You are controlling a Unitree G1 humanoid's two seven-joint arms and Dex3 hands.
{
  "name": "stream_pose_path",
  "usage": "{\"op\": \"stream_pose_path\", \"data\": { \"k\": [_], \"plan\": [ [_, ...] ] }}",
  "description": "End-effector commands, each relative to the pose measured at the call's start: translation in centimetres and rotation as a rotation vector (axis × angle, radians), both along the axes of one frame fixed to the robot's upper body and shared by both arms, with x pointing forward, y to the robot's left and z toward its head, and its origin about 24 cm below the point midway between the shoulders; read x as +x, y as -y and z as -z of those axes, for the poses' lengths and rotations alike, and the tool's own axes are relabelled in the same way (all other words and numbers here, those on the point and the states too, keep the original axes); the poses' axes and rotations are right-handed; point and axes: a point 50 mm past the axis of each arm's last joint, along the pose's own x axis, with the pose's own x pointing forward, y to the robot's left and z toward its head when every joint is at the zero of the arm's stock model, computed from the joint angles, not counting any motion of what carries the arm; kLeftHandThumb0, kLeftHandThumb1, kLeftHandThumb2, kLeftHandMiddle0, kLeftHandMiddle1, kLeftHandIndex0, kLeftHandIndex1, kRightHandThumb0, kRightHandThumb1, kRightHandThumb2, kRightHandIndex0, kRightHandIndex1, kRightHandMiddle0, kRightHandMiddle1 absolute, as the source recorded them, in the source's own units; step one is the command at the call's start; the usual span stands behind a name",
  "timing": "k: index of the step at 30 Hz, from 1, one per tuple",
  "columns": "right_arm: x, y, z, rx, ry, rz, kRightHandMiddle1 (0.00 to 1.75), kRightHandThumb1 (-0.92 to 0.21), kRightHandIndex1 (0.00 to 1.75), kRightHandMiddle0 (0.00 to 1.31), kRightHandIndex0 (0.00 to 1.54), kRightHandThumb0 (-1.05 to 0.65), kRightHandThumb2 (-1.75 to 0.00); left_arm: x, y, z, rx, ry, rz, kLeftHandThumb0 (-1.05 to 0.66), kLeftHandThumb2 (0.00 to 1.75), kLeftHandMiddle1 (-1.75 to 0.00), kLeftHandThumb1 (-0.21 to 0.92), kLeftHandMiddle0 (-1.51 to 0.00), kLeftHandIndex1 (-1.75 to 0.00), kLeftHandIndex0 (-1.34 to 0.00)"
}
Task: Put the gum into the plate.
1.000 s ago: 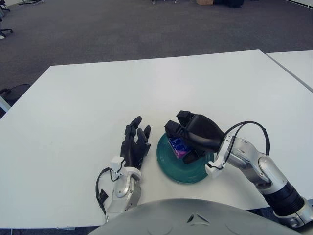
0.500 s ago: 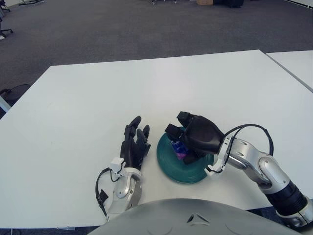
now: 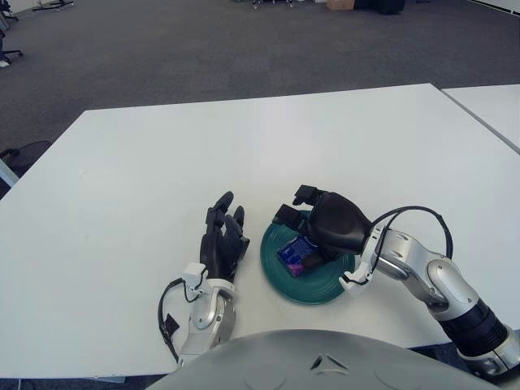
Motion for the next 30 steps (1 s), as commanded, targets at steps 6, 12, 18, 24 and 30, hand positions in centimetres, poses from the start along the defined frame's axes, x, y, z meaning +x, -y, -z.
{"op": "stream_pose_path", "data": {
  "k": [6, 12, 18, 24, 30],
  "plan": [
    [0.6, -0.3, 0.1, 0.013, -0.028, -0.007, 0.49, -0.92, 0.07, 0.00, 0.41, -0.98, -1.10, 1.8, 2.0, -0.7, -0.119, 0.029, -0.007, -0.63, 0.98, 0.00, 0.92, -0.29, -0.62, 0.00],
    [0.6, -0.5, 0.2, 0.072, -0.046, 0.003, 0.46, -0.92, 0.02, 0.00, 0.34, -1.02, -1.09, 1.7, 1.9, -0.8, -0.126, 0.035, -0.004, -0.63, 0.98, 0.00, 0.92, -0.28, -0.59, 0.00],
    [0.9, -0.4, -0.1, 0.178, -0.057, 0.045, 0.47, -0.92, 0.00, 0.00, 0.30, -1.04, -1.08, 1.8, 1.7, -0.9, -0.129, 0.042, -0.007, -0.62, 0.98, 0.00, 0.92, -0.28, -0.59, 0.00],
    [1.1, -0.2, -0.1, 0.359, -0.128, 0.137, 0.56, -0.92, 0.00, 0.00, 0.28, -1.03, -1.02, 1.9, 1.6, -0.9, -0.127, 0.051, -0.006, -0.60, 0.97, -0.01, 0.92, -0.31, -0.66, 0.00],
    [1.5, 1.2, 0.3, 0.725, -0.439, 0.258, 0.40, -0.92, 0.00, 0.00, 0.12, -1.03, -0.96, 1.7, 1.4, -0.8, -0.082, 0.058, -0.007, -0.61, 0.95, -0.02, 0.92, -0.35, -0.74, 0.00]
  ]
}}
